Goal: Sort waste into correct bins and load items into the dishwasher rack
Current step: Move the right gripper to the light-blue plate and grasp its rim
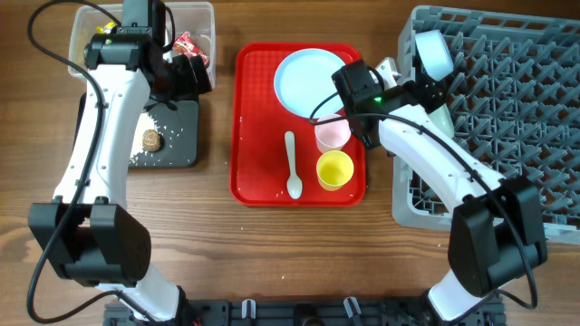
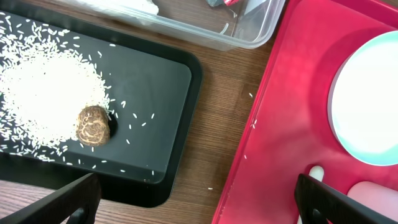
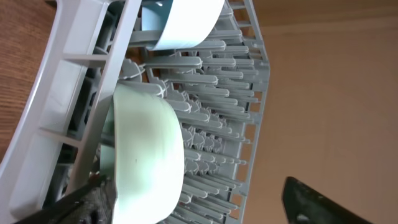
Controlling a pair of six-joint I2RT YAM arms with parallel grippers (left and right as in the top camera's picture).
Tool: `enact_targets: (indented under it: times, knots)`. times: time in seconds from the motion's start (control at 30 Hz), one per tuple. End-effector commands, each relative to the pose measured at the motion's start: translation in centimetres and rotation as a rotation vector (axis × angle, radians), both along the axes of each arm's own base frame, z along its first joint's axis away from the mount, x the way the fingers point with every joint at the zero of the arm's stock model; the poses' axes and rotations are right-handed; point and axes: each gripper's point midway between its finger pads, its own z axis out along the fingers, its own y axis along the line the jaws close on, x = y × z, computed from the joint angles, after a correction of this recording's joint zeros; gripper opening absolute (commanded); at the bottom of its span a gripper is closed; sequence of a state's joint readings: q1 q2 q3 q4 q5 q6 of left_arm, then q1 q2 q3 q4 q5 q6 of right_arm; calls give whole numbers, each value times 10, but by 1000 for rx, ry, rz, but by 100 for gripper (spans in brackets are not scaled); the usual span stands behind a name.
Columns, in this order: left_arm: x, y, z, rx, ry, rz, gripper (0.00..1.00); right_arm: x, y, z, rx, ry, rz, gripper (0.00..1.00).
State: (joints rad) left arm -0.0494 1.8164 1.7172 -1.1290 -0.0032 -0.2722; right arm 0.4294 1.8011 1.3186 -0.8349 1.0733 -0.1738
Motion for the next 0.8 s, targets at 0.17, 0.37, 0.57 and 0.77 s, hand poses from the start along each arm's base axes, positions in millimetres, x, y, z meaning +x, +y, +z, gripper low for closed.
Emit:
enact_targets:
  times: [0.17, 0.37, 0.57, 0.77]
  knots:
    - [0, 3, -4, 14, 9, 3, 100, 21, 13, 78, 205, -324, -22, 100]
    - [0, 3, -4, 14, 9, 4, 100, 8, 165, 94, 1230, -163, 275, 86]
    - [0, 3, -4, 14, 9, 4, 100, 3, 191, 72, 1344, -26, 295, 84]
    - [0, 3, -4, 14, 9, 4, 100, 41, 181, 17, 1441, 5, 188, 71]
